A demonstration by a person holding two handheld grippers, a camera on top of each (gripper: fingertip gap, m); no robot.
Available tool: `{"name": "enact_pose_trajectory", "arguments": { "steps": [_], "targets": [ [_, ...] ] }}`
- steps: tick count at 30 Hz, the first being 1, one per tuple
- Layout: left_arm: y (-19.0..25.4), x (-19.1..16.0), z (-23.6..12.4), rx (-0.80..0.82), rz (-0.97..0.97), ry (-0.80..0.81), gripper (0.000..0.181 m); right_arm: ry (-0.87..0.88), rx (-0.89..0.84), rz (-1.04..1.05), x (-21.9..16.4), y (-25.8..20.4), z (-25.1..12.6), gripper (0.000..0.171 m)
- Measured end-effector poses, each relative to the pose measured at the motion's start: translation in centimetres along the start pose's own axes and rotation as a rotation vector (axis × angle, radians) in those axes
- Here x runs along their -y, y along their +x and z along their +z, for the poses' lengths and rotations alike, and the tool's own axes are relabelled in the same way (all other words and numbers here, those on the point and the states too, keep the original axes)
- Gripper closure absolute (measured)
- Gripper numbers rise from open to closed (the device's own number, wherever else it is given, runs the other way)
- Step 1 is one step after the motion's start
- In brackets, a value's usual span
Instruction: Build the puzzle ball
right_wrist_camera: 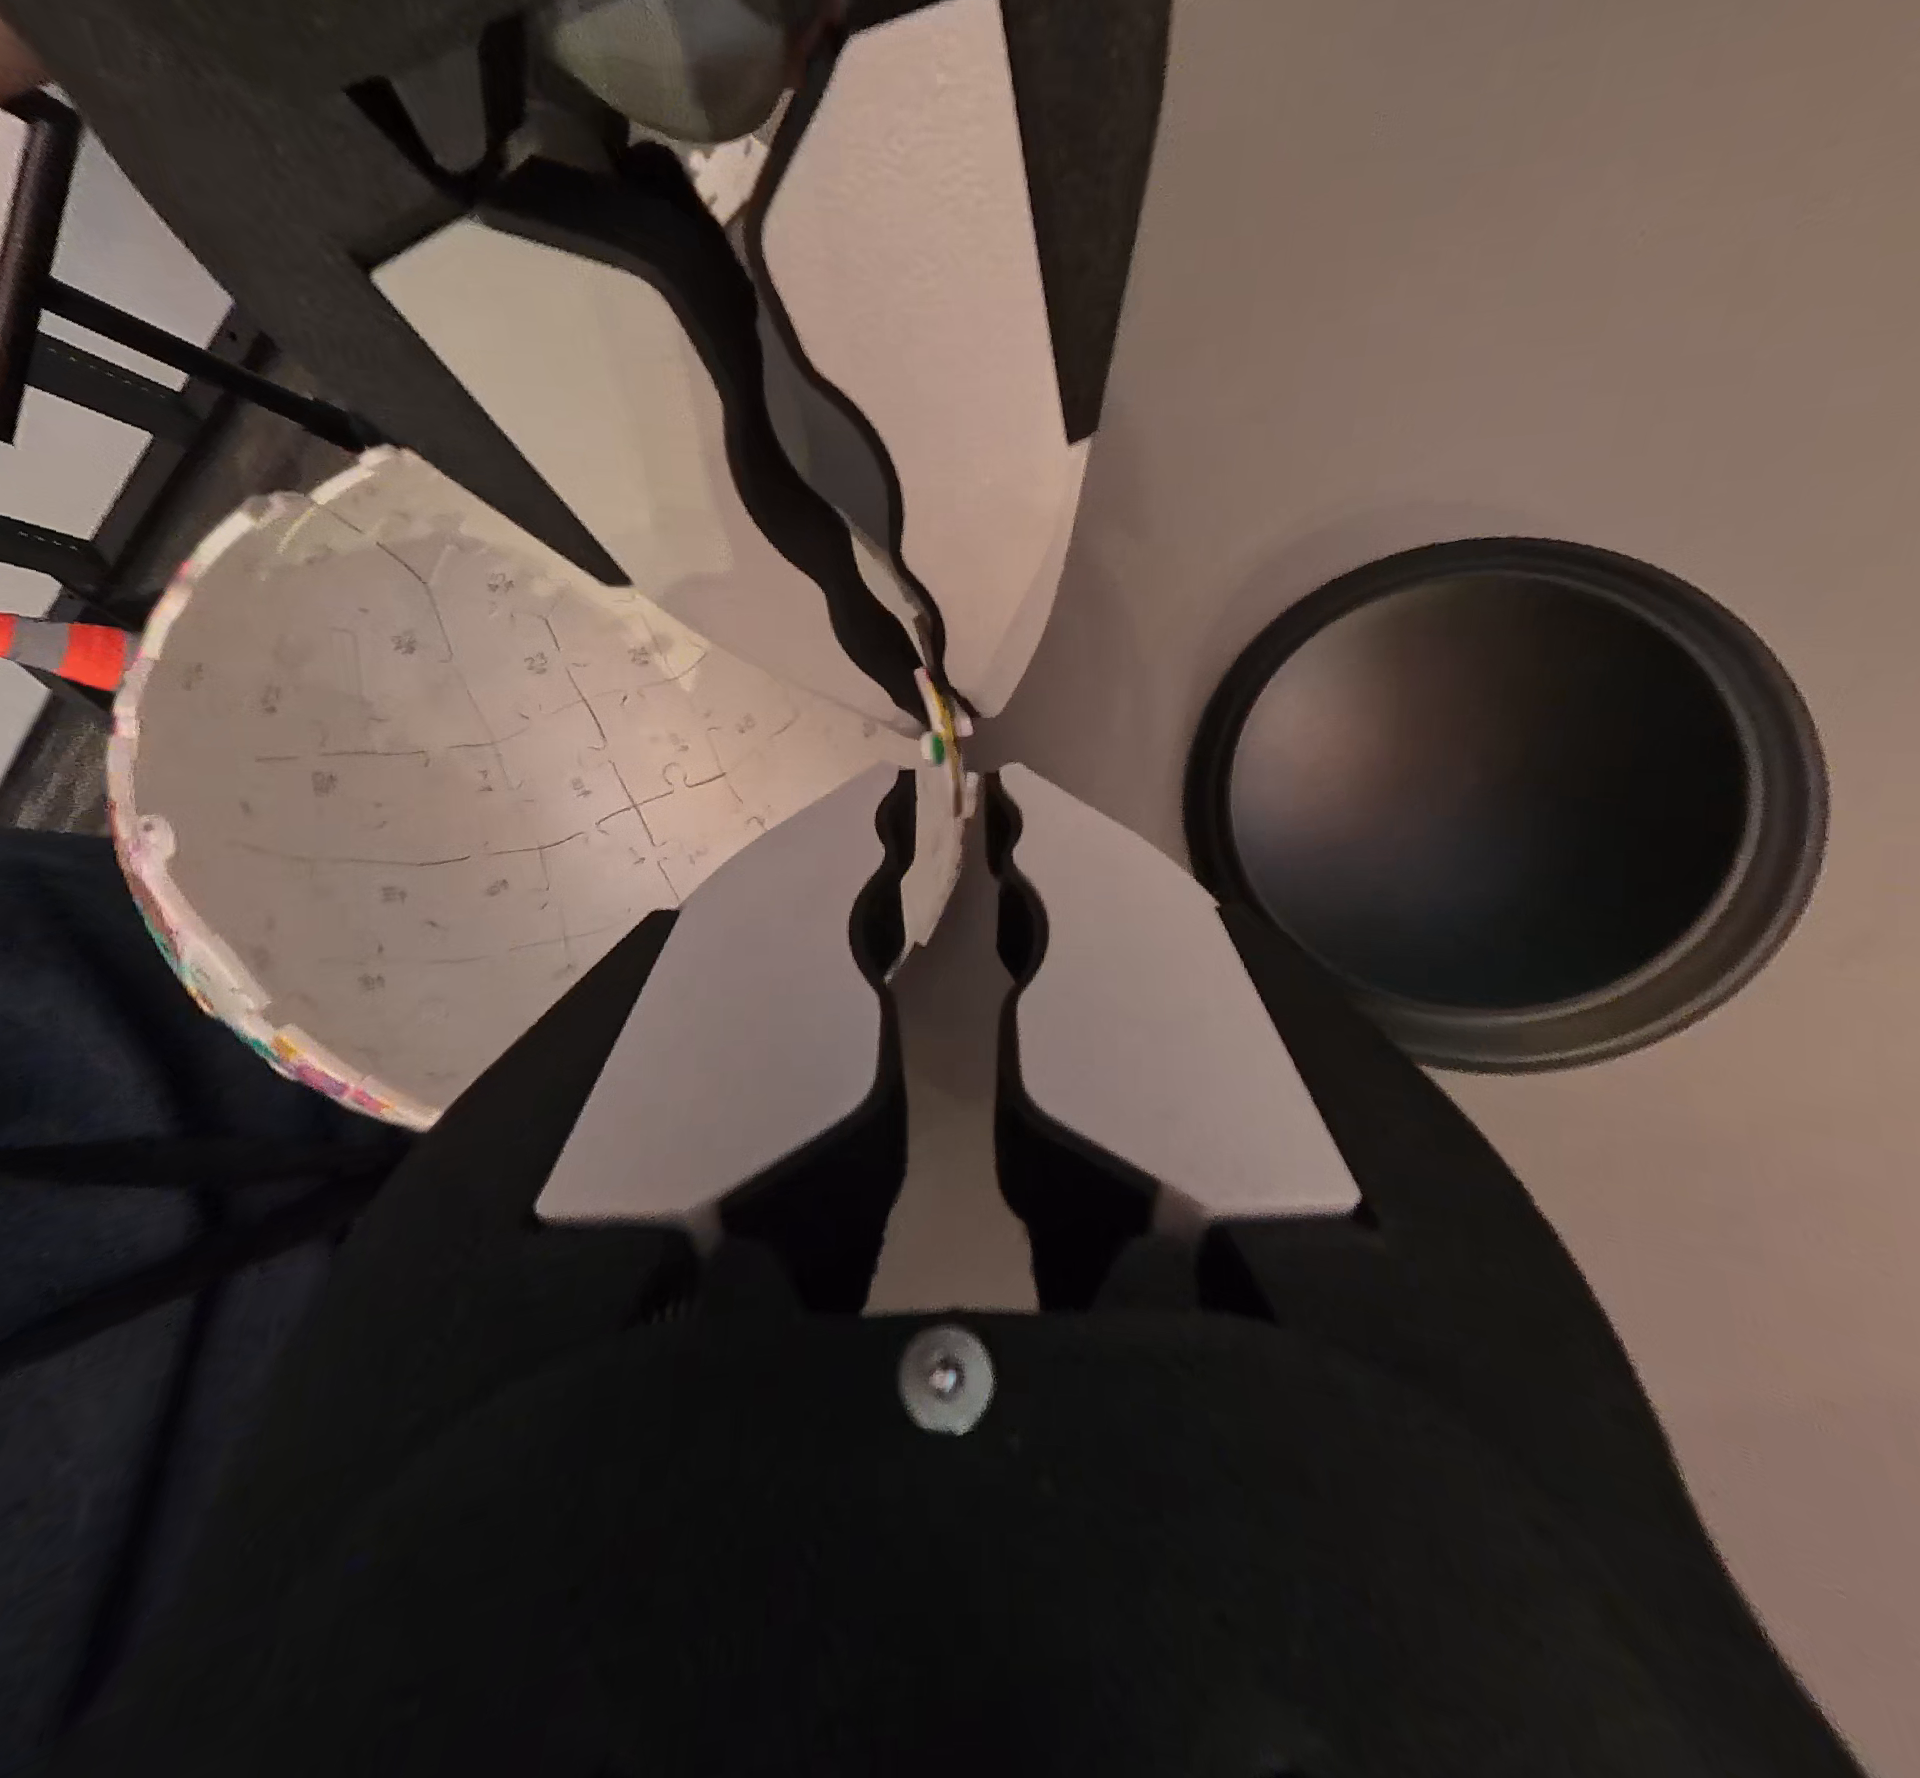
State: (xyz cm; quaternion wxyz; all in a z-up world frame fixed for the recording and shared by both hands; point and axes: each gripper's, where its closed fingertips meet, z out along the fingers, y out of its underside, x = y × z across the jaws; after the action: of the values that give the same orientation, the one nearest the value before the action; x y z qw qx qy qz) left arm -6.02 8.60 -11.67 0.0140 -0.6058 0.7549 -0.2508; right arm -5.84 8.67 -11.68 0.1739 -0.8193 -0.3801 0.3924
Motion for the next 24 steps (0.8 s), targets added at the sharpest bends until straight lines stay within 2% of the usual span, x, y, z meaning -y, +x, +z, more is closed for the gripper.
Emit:
{"name": "enact_pose_trajectory", "arguments": {
  "steps": [16, 24],
  "targets": [
    [0.2, 0.2, 0.0, 0.008, 0.004, -0.011, 0.177, -0.013, 0.064, 0.082, -0.9, -0.1, 0.5, 0.163],
    [0.4, 0.2, 0.2, 0.005, 0.0, -0.025, 0.177, 0.001, 0.039, 0.046, -0.9, 0.0, 0.5, 0.166]
  ]
}}
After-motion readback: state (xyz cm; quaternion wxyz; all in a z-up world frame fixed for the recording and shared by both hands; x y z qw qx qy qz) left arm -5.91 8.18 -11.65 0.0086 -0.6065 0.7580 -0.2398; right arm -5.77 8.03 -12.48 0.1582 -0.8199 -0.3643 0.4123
